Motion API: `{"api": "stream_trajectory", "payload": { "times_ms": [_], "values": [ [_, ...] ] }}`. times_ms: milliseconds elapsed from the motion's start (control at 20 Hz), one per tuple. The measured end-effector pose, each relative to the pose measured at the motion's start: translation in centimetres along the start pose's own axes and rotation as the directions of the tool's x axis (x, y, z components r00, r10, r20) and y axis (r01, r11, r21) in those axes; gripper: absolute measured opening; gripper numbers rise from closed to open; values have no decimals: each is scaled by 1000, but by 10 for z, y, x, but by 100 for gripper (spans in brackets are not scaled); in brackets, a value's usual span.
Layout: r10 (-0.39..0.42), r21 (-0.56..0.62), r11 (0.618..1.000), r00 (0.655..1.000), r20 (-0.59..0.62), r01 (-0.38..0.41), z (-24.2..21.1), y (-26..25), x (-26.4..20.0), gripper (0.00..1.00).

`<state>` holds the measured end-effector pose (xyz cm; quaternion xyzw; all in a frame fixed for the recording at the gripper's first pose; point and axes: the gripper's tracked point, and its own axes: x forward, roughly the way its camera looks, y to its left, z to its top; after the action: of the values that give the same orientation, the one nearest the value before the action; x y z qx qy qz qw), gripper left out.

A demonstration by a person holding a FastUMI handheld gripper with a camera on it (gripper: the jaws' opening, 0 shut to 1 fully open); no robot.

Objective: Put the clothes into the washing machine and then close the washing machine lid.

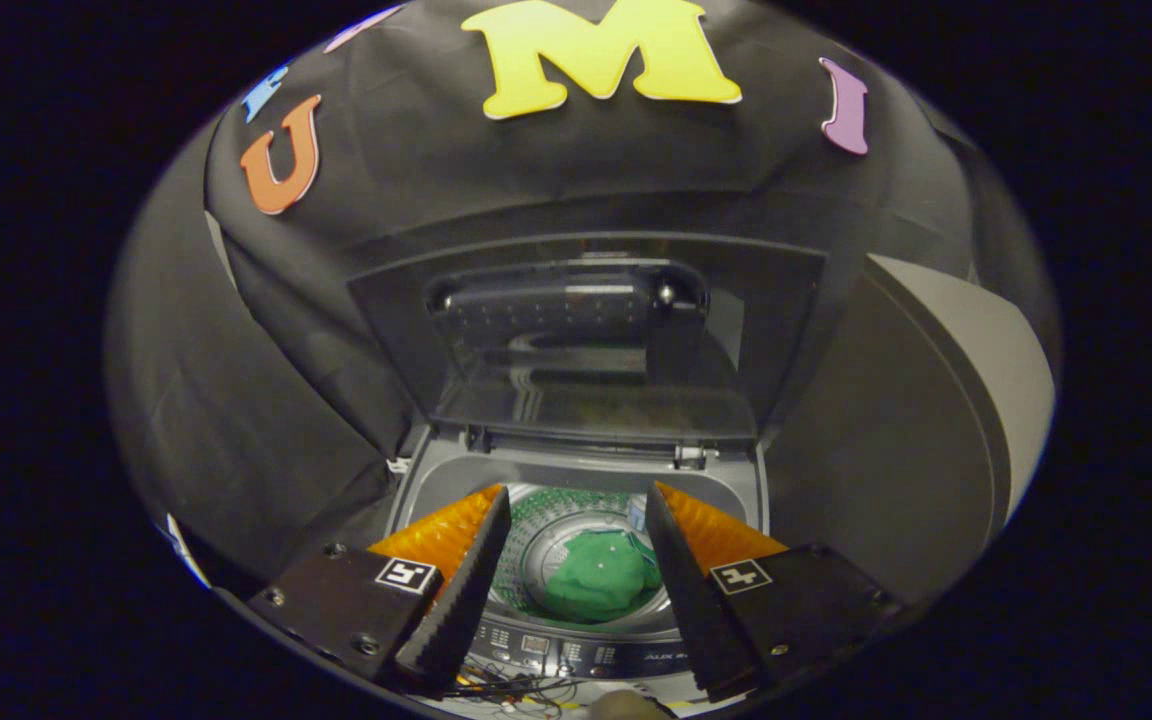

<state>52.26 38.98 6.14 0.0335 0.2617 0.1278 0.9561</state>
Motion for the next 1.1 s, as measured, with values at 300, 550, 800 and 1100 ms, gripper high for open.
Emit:
{"api": "stream_trajectory", "payload": {
  "times_ms": [300, 550, 800, 1100],
  "values": [
    [-18, 11, 1000, 996, 86, 18, 65, 7, -3, 85],
    [-40, 20, 999, 990, 136, 38, 118, 16, 7, 85],
    [-94, 14, 996, 983, 158, 93, 162, 18, 27, 85],
    [-153, -10, 988, 983, 103, 154, 179, 24, 70, 86]
  ]
}}
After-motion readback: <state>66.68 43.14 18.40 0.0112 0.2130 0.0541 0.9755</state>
